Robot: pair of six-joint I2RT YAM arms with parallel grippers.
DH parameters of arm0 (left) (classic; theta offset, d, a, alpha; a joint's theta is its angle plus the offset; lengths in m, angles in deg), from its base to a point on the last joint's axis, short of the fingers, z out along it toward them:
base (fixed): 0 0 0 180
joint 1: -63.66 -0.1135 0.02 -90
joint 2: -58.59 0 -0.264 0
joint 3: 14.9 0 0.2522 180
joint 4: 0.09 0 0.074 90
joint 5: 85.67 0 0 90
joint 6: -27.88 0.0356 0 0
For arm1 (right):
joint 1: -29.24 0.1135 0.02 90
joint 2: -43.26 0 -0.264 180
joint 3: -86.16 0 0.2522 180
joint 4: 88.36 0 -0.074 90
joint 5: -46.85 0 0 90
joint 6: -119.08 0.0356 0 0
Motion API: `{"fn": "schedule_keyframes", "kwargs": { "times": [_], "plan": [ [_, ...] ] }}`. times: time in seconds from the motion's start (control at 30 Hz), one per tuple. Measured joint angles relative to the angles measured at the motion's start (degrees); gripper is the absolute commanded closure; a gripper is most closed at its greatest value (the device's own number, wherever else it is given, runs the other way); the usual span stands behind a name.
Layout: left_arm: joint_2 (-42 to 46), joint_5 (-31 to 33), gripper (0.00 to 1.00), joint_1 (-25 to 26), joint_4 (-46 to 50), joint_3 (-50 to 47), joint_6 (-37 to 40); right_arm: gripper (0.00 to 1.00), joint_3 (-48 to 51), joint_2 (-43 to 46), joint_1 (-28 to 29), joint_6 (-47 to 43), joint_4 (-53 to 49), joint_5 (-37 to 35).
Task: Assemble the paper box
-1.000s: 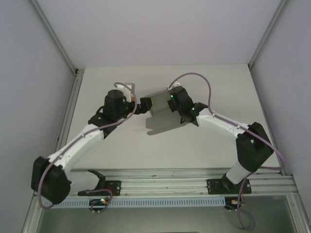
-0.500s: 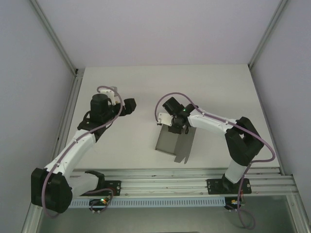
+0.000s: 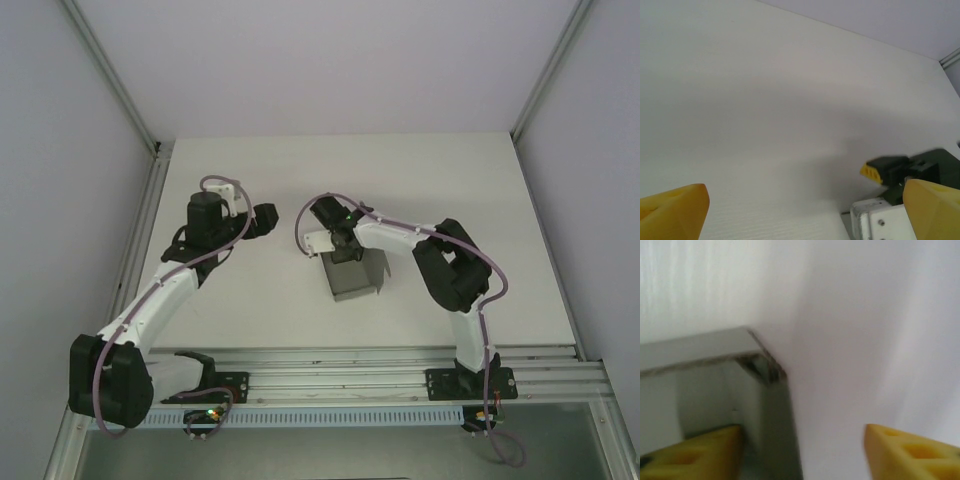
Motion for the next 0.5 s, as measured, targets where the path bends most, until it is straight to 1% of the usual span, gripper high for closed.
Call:
{"fn": "schedule_keyframes", "kwargs": {
  "times": [0.1,0.2,0.3,0.4,0.5],
  "plan": [
    [0.0,0.0,0.0,-0.5,0.0,0.0,-0.4,0.18,-1.0,0.6,0.3,-0.2,0.9,0.2],
    [0.0,-0.1,0.0,-0.6,0.0,0.0,-0.6,0.17,0.3,3.3,0.6,-0.1,1.0,0.9],
    [0.0,-0.2,0.0,-0.6,0.0,-0.1,-0.6,0.16,2.8,8.7,1.0,0.8,0.9,2.0],
    [0.0,-0.6,0.0,-0.7,0.0,-0.2,-0.6,0.16,4.5,14.1,1.1,2.4,1.8,2.7],
    [0.0,-1.1,0.0,-0.9,0.0,-0.4,-0.6,0.16,4.6,16.8,1.1,4.7,2.7,2.9]
  ]
}}
